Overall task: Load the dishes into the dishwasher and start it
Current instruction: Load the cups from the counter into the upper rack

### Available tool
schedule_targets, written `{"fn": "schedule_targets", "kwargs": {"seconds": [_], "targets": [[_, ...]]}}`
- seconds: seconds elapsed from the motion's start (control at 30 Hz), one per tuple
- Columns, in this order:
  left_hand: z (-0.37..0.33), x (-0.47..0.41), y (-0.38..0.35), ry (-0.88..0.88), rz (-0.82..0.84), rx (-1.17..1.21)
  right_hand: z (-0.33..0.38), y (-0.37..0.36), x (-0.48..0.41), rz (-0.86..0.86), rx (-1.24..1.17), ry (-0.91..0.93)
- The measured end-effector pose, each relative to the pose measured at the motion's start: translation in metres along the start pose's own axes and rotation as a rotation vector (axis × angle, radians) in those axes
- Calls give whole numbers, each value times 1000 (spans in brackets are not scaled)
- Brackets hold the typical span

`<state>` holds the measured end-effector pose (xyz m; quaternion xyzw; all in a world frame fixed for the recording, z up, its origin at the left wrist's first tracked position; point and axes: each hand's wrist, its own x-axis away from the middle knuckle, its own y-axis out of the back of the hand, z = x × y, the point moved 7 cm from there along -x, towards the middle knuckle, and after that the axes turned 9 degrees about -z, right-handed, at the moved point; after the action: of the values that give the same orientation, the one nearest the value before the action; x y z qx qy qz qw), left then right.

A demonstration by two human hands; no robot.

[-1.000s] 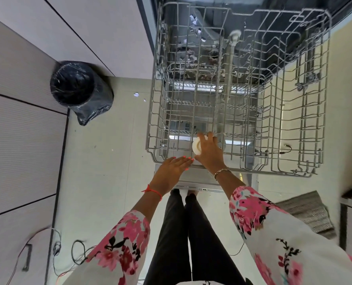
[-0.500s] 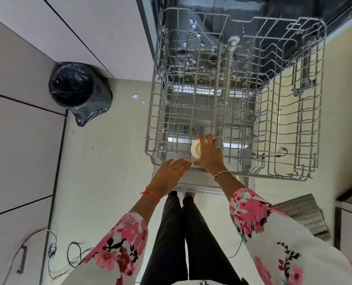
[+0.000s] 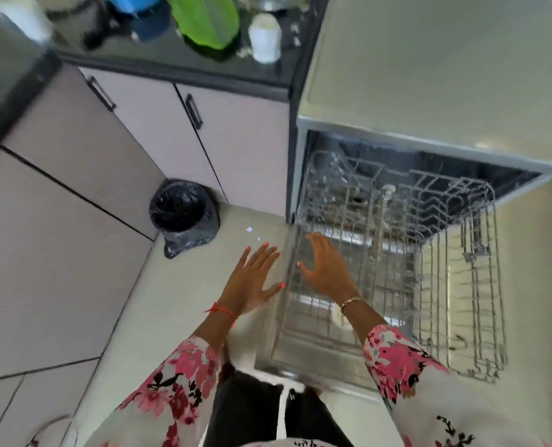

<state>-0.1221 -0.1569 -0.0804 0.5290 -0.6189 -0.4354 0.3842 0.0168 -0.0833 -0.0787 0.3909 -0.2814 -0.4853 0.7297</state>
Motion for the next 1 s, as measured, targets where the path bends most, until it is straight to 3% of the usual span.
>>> {"fn": "schedule_targets", "kwargs": {"seconds": [0.3, 0.5, 0.67, 0.8, 1.0], "targets": [[157, -59, 146, -19, -168, -53, 153, 12, -126, -228, -31, 91], [227, -111, 225, -62, -314, -46, 212, 44, -195, -403, 35, 146], [252, -163, 252, -64, -370, 10, 224, 73, -253, -541, 19, 109], [273, -216, 249, -53, -320, -13, 214, 90, -306, -626, -20, 97], [296, -281, 240, -22, -273, -60, 182, 109, -382, -563, 41, 60]]}}
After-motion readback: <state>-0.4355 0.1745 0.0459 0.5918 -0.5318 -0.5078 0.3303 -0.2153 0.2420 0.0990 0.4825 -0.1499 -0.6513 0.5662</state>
